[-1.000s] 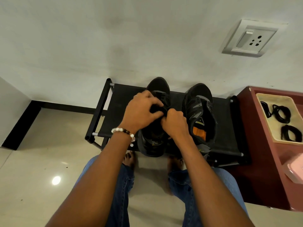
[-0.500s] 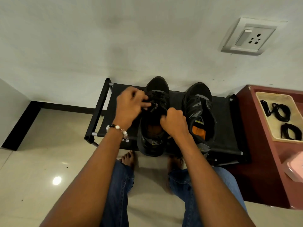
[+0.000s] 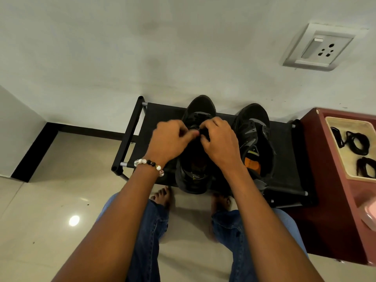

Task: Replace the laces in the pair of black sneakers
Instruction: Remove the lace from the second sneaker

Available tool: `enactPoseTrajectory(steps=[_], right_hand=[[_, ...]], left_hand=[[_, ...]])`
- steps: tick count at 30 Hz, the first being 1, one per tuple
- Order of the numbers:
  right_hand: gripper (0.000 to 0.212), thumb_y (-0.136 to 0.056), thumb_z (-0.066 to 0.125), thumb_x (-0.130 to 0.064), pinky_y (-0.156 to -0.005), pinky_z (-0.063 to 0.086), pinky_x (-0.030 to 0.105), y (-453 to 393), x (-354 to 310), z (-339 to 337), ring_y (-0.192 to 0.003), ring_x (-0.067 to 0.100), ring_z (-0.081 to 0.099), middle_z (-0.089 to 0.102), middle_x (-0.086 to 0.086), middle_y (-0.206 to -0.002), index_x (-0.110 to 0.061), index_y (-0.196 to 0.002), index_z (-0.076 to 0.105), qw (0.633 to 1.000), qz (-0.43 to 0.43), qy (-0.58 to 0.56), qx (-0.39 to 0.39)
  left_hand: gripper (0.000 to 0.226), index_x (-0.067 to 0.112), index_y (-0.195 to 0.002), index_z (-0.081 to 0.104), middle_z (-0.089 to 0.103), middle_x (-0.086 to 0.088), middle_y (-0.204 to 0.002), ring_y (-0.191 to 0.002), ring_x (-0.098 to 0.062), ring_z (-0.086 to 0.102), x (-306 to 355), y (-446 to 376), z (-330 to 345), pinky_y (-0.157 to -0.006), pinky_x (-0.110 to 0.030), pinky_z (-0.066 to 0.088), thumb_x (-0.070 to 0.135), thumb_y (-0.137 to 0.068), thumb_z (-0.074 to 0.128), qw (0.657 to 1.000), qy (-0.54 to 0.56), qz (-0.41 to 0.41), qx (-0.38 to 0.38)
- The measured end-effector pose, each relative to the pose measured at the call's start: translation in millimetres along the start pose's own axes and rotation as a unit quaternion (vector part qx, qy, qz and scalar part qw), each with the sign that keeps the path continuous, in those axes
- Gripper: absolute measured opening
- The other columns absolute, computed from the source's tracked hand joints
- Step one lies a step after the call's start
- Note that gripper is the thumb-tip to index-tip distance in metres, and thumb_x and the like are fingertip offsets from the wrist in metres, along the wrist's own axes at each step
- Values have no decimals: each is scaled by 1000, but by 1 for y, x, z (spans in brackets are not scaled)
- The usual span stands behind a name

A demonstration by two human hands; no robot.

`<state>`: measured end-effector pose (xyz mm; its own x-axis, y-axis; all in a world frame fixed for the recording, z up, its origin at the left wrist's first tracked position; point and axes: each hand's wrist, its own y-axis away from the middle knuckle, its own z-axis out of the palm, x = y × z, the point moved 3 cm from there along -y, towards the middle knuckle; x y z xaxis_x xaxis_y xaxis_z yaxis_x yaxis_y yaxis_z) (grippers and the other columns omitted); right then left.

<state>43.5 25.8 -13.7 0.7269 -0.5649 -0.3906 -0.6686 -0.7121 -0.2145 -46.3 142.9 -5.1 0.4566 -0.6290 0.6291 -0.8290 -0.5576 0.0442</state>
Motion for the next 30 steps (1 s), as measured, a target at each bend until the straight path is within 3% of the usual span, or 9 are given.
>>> enactPoseTrajectory(steps=[5,8,13,16,19,21,25,28,30], right_hand=[[21,-92,58,-18,-74,52,37,-2,-1,1,-98,24,58,61,8,-110,-8,-108,66,999,-19,20,25],[18,-92,57,-18,-64,52,35,0,-4,5,-89,25,62,65,9,-100,-6,-100,68,997,-32,37,55],[11,-87,62,-16,-51,41,29,1,-7,7,-66,26,63,66,8,-79,-6,-86,66,995,-4,11,98],[12,-87,62,-16,-54,37,29,1,-1,3,-59,25,59,63,7,-68,-6,-81,60,986,87,-75,125],[14,-86,59,-15,-62,49,36,0,15,3,-64,20,60,63,4,-69,-4,-78,60,933,250,-227,125],[9,-87,56,-12,-66,52,35,0,17,5,-68,14,59,63,1,-74,-6,-84,63,910,291,-281,91],[21,-87,56,-6,-72,49,21,-6,11,-3,-80,9,59,62,-3,-89,-17,-104,60,926,179,-332,24],[19,-84,63,-20,-85,48,35,-8,6,-1,-102,19,55,62,0,-106,-17,-102,68,991,24,-129,-24],[20,-87,62,-23,-83,50,41,-7,2,2,-104,22,55,62,2,-108,-14,-103,69,999,-24,-14,-22]], left_hand=[[52,8,-119,49,57,-10,-113,-99,-27,60,-5,11,20,-83,-37,52,44,-86,67,991,-93,-49,-77],[36,4,-112,47,60,-16,-108,-90,-34,62,-2,13,26,-78,-40,52,32,-93,57,993,-85,-59,-49],[29,6,-102,52,62,-16,-99,-84,-36,63,-3,12,32,-65,-35,46,34,-95,50,993,-90,-76,-23],[31,7,-103,53,62,-15,-98,-86,-37,63,-3,11,36,-64,-35,45,36,-97,46,992,-93,-78,-23],[33,5,-108,51,60,-18,-105,-93,-41,60,-2,12,37,-66,-36,41,36,-98,44,991,-106,-78,-22],[34,5,-110,51,60,-19,-108,-95,-43,59,-2,11,37,-67,-37,40,36,-98,43,990,-109,-82,-25],[34,6,-110,52,60,-19,-107,-93,-41,60,-5,9,35,-66,-37,41,37,-98,44,991,-91,-89,-28],[36,6,-112,53,60,-18,-108,-94,-42,59,-3,9,35,-66,-36,40,37,-98,43,991,-92,-94,-19],[36,6,-110,54,60,-17,-106,-92,-40,59,-1,10,35,-65,-35,39,37,-99,42,990,-98,-97,-9]])
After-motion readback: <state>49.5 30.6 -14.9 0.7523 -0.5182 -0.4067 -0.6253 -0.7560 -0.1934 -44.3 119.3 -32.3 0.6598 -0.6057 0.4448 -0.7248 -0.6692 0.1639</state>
